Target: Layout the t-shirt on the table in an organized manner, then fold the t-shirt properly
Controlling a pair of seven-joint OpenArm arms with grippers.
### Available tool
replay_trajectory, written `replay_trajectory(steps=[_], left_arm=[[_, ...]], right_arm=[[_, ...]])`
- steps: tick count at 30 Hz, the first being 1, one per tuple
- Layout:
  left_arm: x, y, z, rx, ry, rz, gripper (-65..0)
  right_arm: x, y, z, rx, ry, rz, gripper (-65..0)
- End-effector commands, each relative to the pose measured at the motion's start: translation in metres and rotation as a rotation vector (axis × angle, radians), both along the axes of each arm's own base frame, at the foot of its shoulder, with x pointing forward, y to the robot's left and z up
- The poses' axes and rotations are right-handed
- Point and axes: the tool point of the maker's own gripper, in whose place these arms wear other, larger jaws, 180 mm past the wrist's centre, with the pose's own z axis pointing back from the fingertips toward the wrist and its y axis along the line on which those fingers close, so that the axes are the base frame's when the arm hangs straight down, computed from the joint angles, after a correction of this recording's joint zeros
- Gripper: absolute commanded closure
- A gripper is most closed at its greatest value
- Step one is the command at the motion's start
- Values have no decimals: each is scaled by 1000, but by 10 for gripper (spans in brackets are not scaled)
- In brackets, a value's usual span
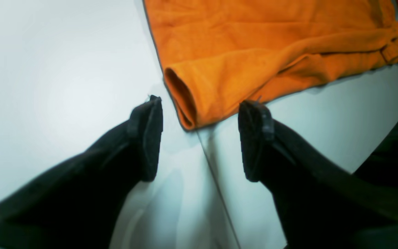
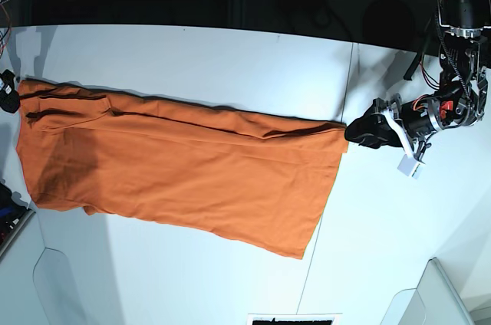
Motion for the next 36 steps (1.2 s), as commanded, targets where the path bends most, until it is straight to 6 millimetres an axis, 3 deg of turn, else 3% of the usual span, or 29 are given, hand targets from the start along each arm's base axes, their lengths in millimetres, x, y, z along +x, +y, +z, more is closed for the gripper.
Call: replay_trajectory(steps=[1,6,13,16,25,26,28,29,31,32,33,36], left_arm=[[12,3,18,-14,-65,6,-372],[16,-4,12,-5,-89,21,-422],[16,-8,-21,-24,-58,98,-422],[12,-11,-30,-43,-34,110,-422],[9,-48,-44,-64,-11,82,-421],[8,-50,-45,-63,-10,80,-421],[8,-51,-45,-65,-10,79,-411],[8,-51,-45,-65,-10,79,-363],[8,-50,-47,-51,-7,75,-166],[7,-49,-48,-35,-4,70,-61],[6,-48,-50,-22,-2,65,0],[0,-46,-50,-2,29,36,0]], right_arm=[[7,-11,18,-33,-49,-9,-354],[0,-13,6,-10,-34,-30,-379],[0,1,-23,64,-7,-32,-379],[5,9,-22,86,-27,-10,-378],[20,20,-14,127,-72,8,-374],[21,24,-15,133,-72,16,-353],[22,29,-17,148,-77,18,-253],[22,30,-18,154,-78,17,-174],[21,33,-20,161,-72,20,0],[20,33,-20,162,-66,23,0],[20,34,-21,163,-60,27,0],[18,37,-17,178,-63,53,0]])
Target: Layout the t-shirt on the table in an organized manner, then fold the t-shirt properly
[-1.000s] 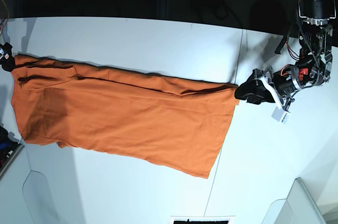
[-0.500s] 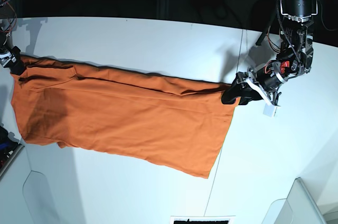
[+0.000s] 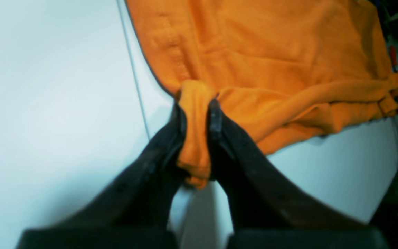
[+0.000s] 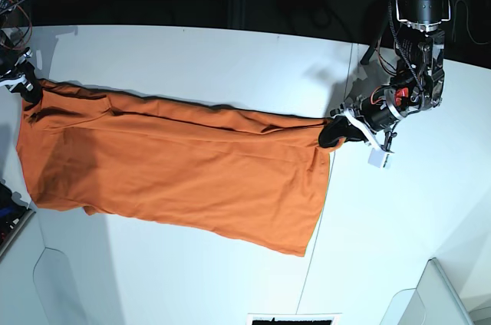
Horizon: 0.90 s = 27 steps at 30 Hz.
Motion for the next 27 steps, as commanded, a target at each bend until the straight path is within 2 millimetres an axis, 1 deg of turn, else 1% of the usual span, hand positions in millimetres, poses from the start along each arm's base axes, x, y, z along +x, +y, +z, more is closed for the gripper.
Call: replay_trajectory(steps=[1,3,6,9,12,15,17,20,25,26,27], left_arm=[[-6,8,-2,58,35,-35,0],[-15,11,4,71,36,-61,0],[-32,18,18,105,2,-96,0],[-49,20,28,137,-21,-135,0],[-67,19,29,160,-15,-166,0],[-87,15,25,161,8,-183,0],[-97,13,24,160,18,-190,0],[-105,10,25,156,18,-199,0],[-105,8,27,154,10,-201,0],[-104,8,28,154,9,-201,-13],[-104,8,28,154,9,-201,-69]], right_arm=[[10,-7,22,-17,-72,17,0],[4,-6,26,-8,-78,27,0],[-14,-8,27,-51,-48,51,0],[-29,-10,29,-98,-24,79,0],[-42,-14,34,-142,0,105,0],[-57,-19,35,-177,34,128,0],[-63,-22,37,-198,50,142,0],[-67,-23,37,-209,63,150,0],[-73,-24,34,-212,79,150,0],[-72,-24,34,-214,74,147,0],[-71,-25,34,-218,72,145,0]])
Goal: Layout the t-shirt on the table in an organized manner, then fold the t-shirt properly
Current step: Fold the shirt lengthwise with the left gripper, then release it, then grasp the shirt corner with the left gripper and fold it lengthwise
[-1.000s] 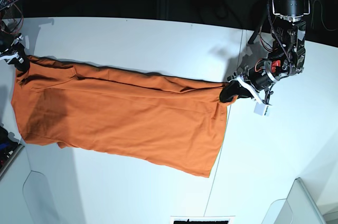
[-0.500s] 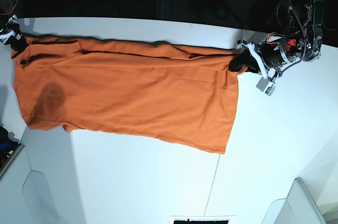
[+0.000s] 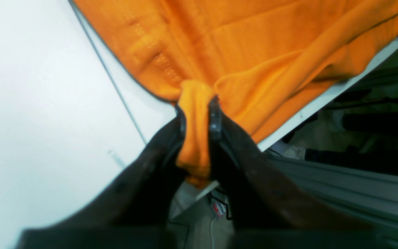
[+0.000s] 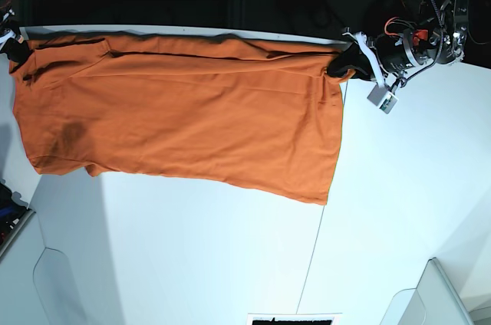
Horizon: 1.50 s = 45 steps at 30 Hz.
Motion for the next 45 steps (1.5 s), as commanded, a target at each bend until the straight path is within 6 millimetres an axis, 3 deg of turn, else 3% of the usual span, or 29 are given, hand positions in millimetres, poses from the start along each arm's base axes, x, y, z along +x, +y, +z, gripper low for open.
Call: replay_trajectory(steps=[1,3,5,8,13,19,22,24,30,33,35,37,40,45], left_arm=[[7,3,10,-4,-36,-3,-133],[7,3,10,-4,-36,-3,-241],[8,3,12,-19,-36,6,-284],[15,10,25,-54,-64,46,-284],[36,37,59,-58,-173,123,-284],[53,46,81,-63,-236,119,-310],[63,41,87,-71,-272,112,-366],[70,37,87,-54,-284,92,-368],[89,22,73,-31,-274,41,-368],[104,25,63,-23,-264,54,-428],[118,32,59,-36,-256,85,-469],[136,40,57,-57,-260,129,-469],[166,54,58,-75,-281,197,-469],[213,70,49,-85,-283,309,-469]], right_arm=[[10,-9,16,-35,-50,6,-65],[11,-10,16,-38,-51,6,-197],[12,-11,18,-45,-57,4,-253],[14,-22,28,-83,-92,-20,-255],[30,-44,67,-157,-205,-62,-255],[84,-61,107,-250,-353,-89,-255],[117,-63,117,-262,-400,-106,-255],[142,-61,119,-265,-418,-110,-255],[205,-75,95,-281,-322,-236,-255],[226,-72,78,-234,-282,-250,-255],[233,-67,62,-198,-243,-244,-255],[238,-49,48,-141,-227,-180,-255],[240,-18,39,-43,-259,-70,-255],[239,1,25,-28,-227,-23,-255]])
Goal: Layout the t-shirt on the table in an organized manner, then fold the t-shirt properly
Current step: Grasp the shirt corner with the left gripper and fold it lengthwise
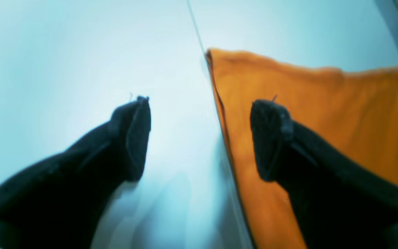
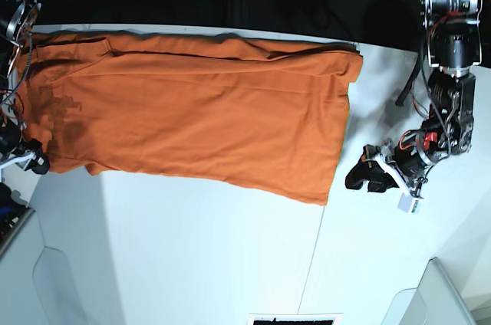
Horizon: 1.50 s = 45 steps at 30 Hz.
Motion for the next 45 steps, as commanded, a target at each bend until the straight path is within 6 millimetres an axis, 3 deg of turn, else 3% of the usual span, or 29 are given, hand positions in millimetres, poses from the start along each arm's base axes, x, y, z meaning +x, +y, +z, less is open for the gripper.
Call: replay_trajectory(steps=[1,8,17,21,22,26,29,31,35,39,45], left_arm=[[18,1,17,-32,-50,16,-469],[40,-18,-11,-72,-11,67,-469],[37,-66,-29,-52,32,-14,-467],[39,-67,-37,-11,51,20,-454],[39,-66,-38,-7,54,25,-413],[36,-64,-42,37,63,-2,-147],[33,-66,-42,45,62,-39,-3],[30,-67,-42,49,71,-67,0],[32,-61,-27,8,83,-62,0],[34,-59,4,-38,84,-96,0],[11,-61,34,-152,162,-200,0]], right_arm=[[15,-6,23,-10,-65,-2,-255],[15,12,13,19,-41,24,-255],[13,21,7,34,-13,42,-254],[11,21,6,35,0,48,-252],[11,21,6,35,-1,48,-252],[11,21,6,35,1,48,-240],[11,22,5,36,7,51,-112],[10,22,5,36,11,54,-2],[11,22,10,22,9,67,0],[14,22,25,-17,6,105,0],[5,33,49,-51,-32,181,0]])
